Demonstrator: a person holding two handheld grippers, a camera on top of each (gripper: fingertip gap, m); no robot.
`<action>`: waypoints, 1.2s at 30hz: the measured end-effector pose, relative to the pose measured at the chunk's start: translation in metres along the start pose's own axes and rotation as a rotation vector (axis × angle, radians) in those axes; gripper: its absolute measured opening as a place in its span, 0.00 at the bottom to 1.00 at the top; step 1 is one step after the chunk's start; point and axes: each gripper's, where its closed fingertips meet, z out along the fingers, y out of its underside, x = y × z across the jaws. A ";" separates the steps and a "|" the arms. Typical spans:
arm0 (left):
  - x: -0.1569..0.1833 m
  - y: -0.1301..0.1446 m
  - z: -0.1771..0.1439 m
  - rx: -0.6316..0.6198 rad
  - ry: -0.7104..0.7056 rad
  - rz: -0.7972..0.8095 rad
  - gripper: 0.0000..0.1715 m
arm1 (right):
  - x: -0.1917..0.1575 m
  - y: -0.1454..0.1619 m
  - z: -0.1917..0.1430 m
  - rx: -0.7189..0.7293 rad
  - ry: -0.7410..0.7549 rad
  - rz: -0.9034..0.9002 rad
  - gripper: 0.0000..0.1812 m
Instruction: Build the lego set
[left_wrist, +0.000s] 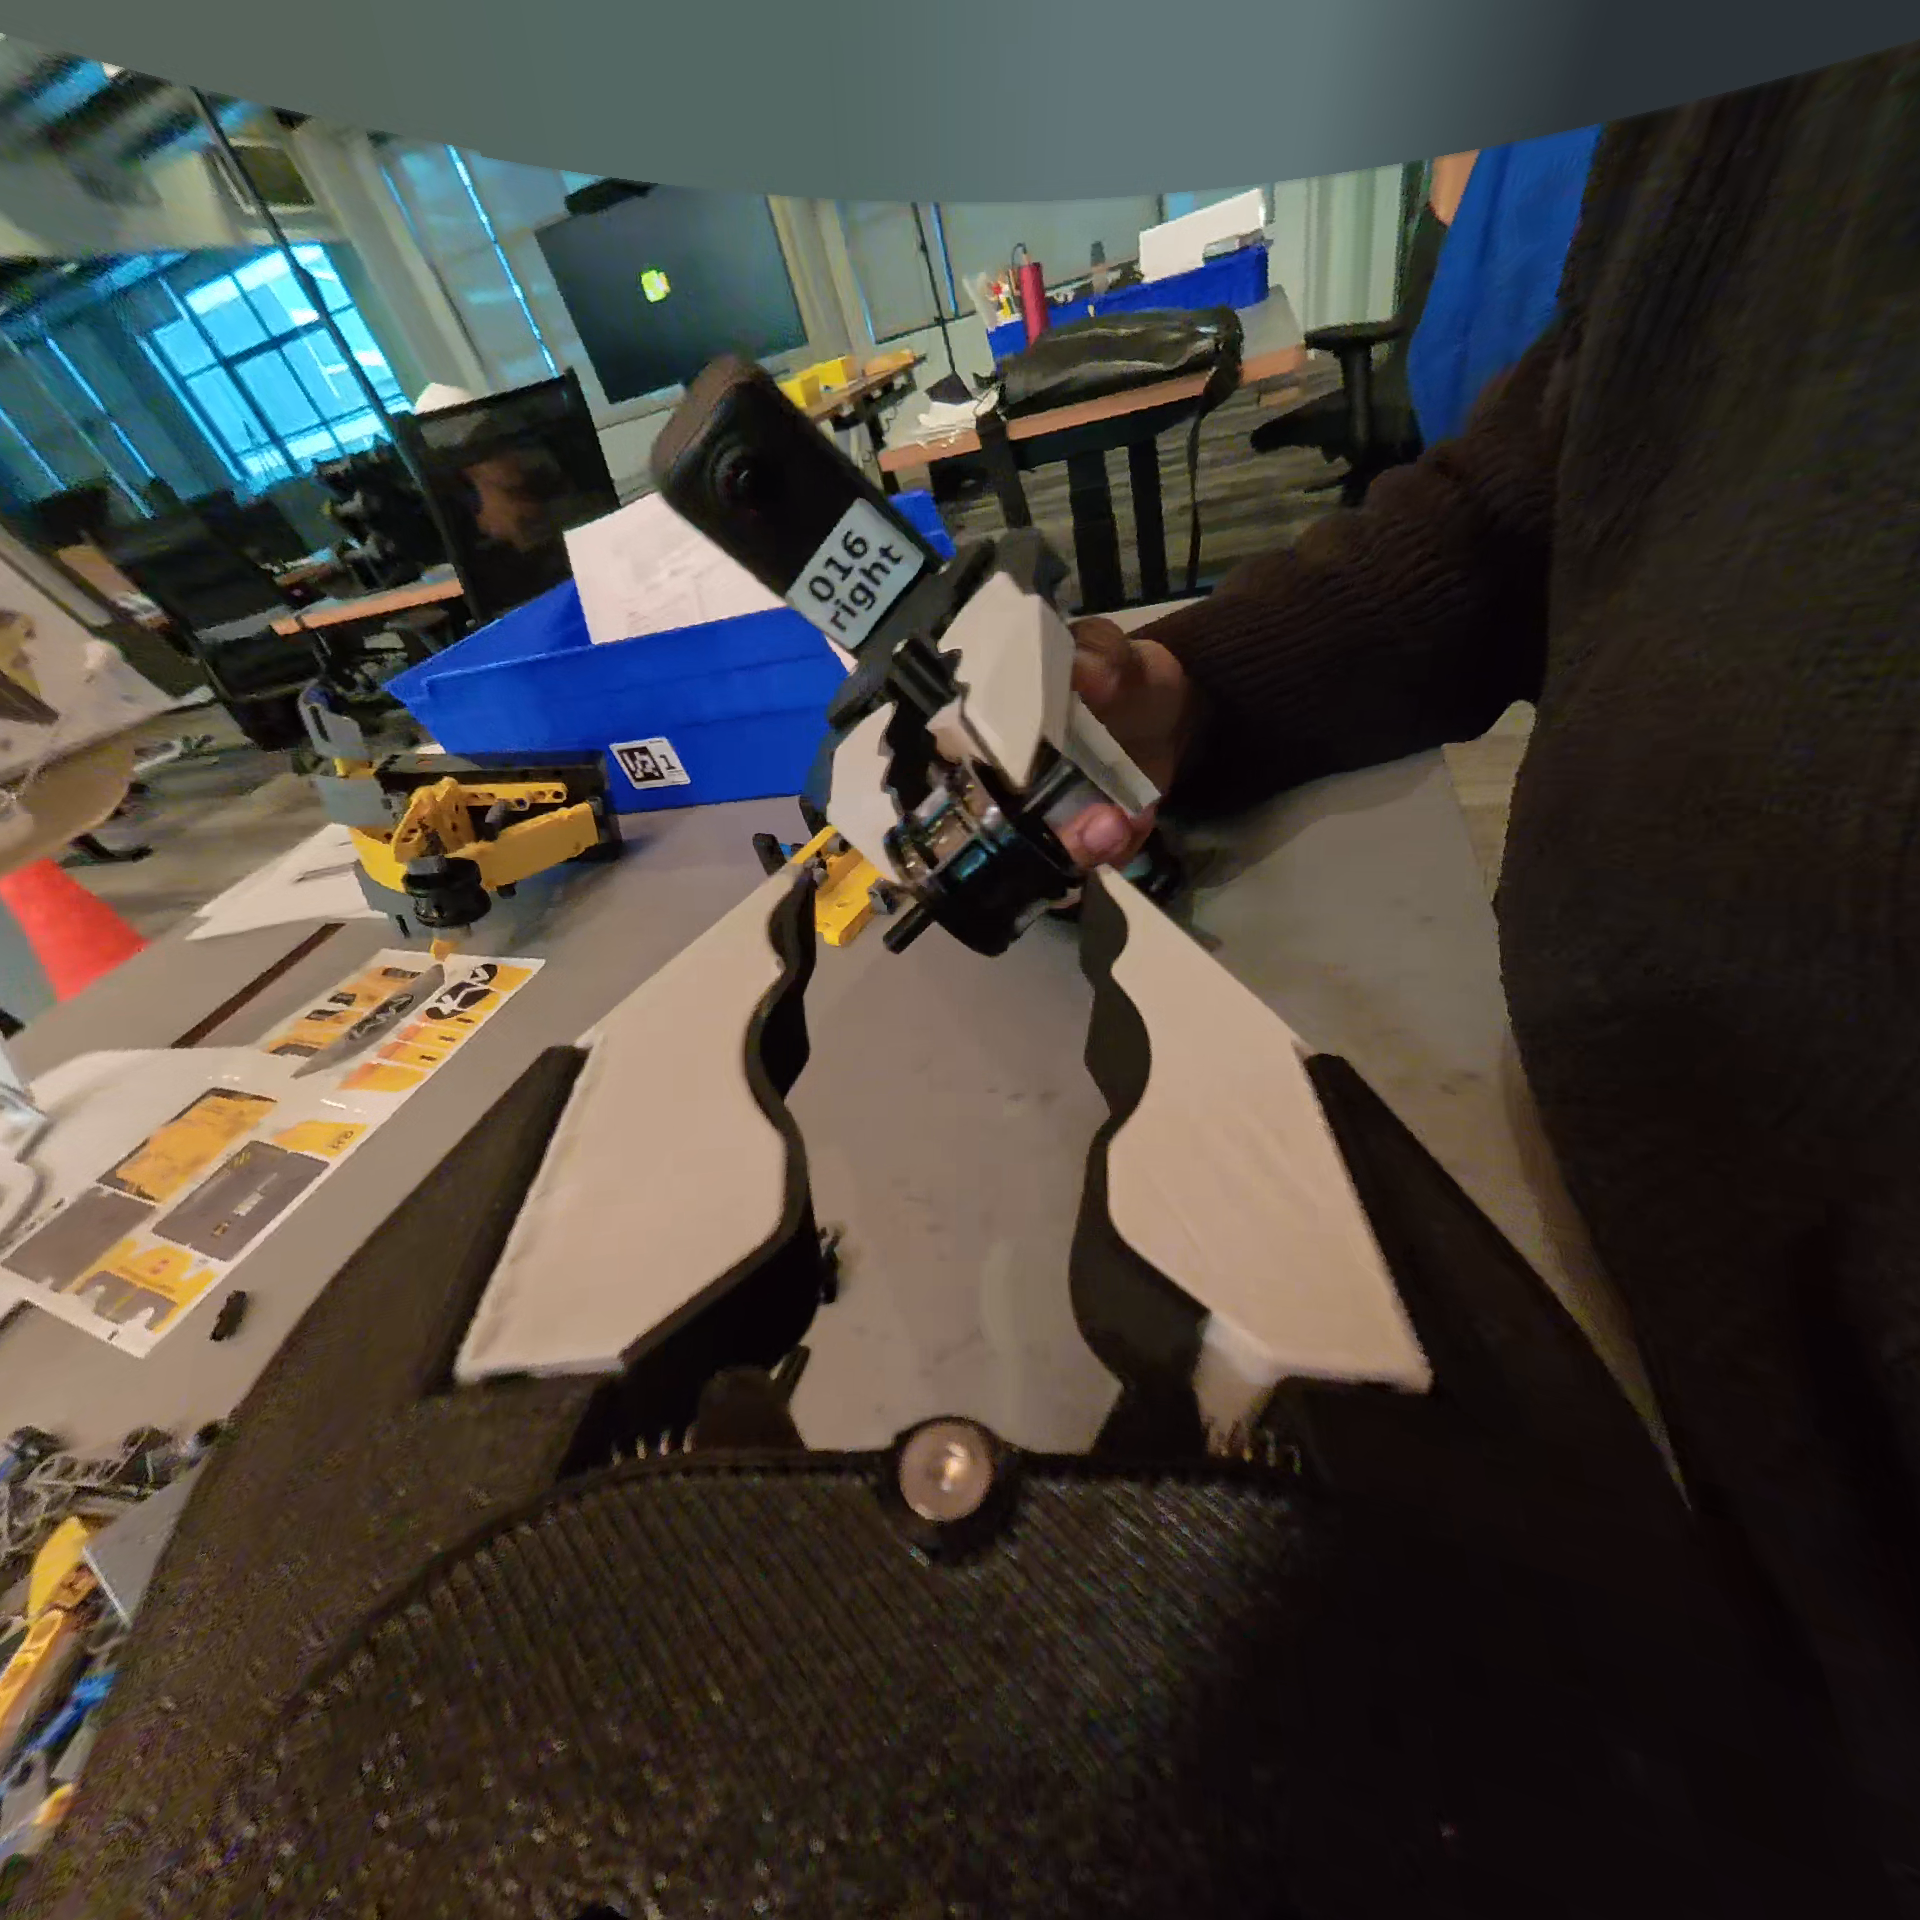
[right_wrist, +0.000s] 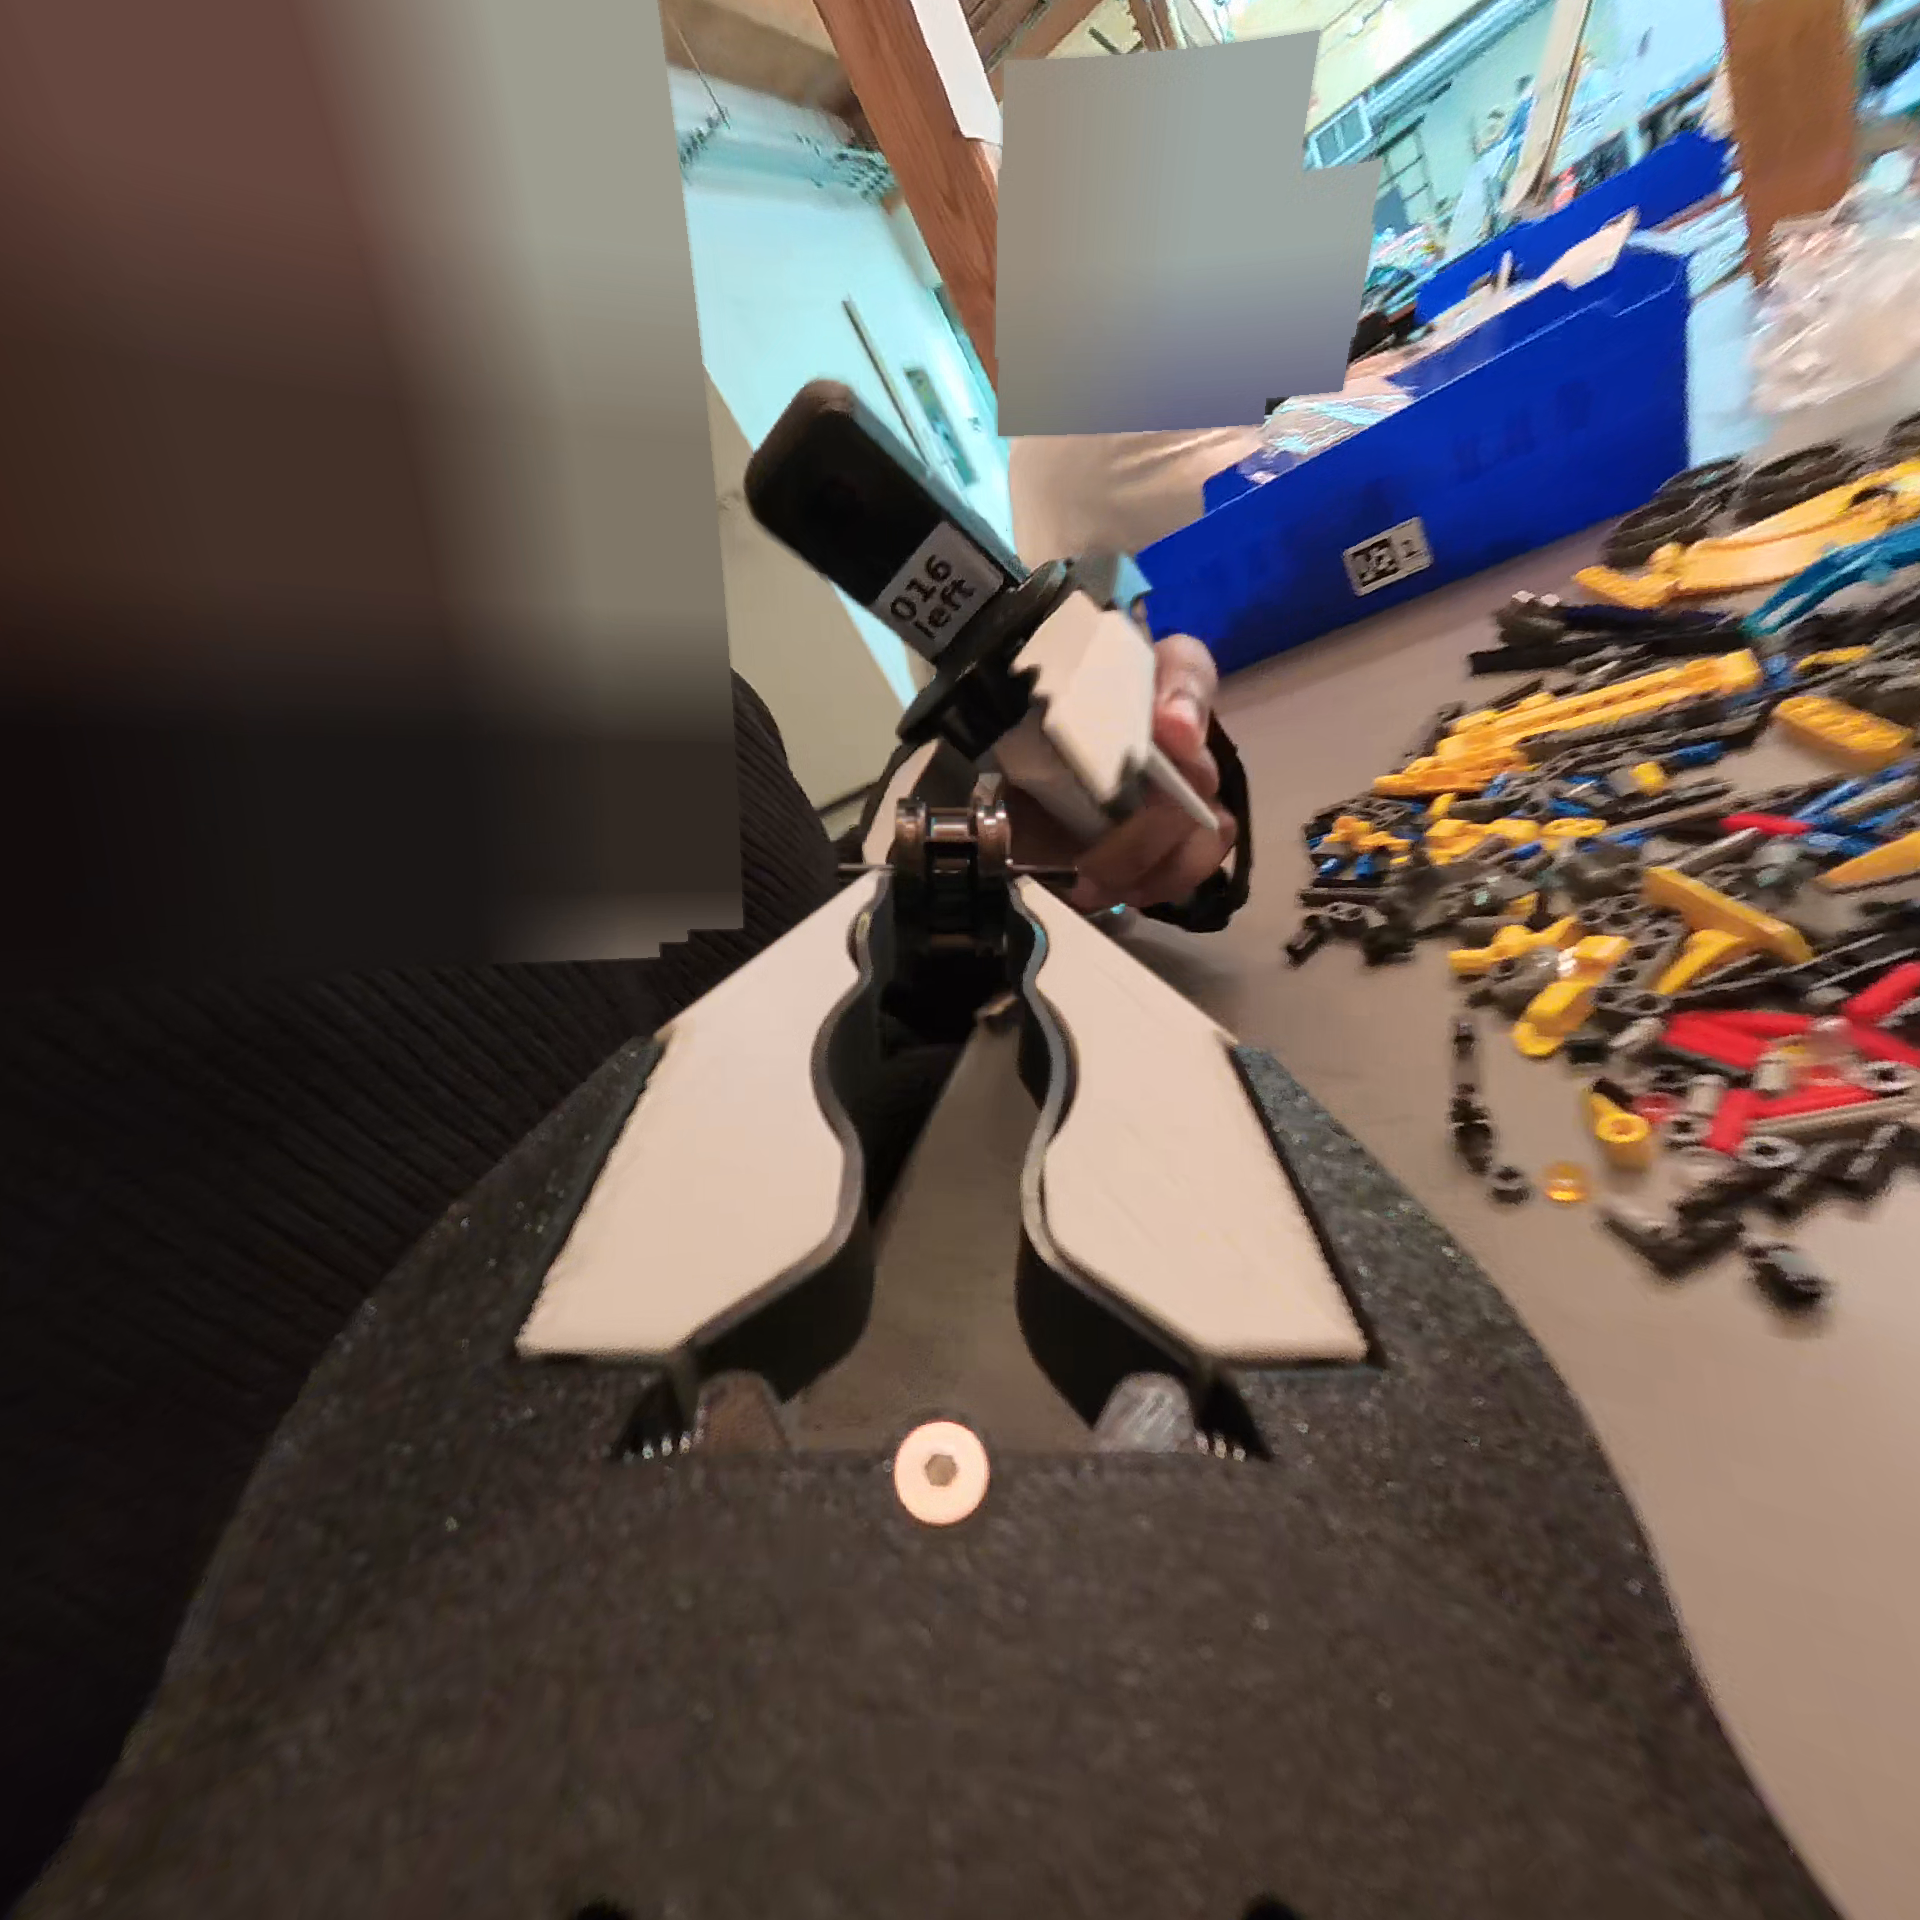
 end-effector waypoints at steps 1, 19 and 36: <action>0.003 0.001 0.000 -0.008 0.001 0.015 0.27 | 0.000 0.001 0.001 0.000 -0.009 0.031 0.11; -0.022 0.016 0.000 -0.104 -0.177 0.051 0.16 | 0.027 -0.002 -0.007 0.131 -0.018 0.568 0.21; -0.020 0.054 0.002 -0.281 -0.069 -0.182 0.17 | 0.044 0.011 -0.006 -0.215 0.551 -0.509 0.14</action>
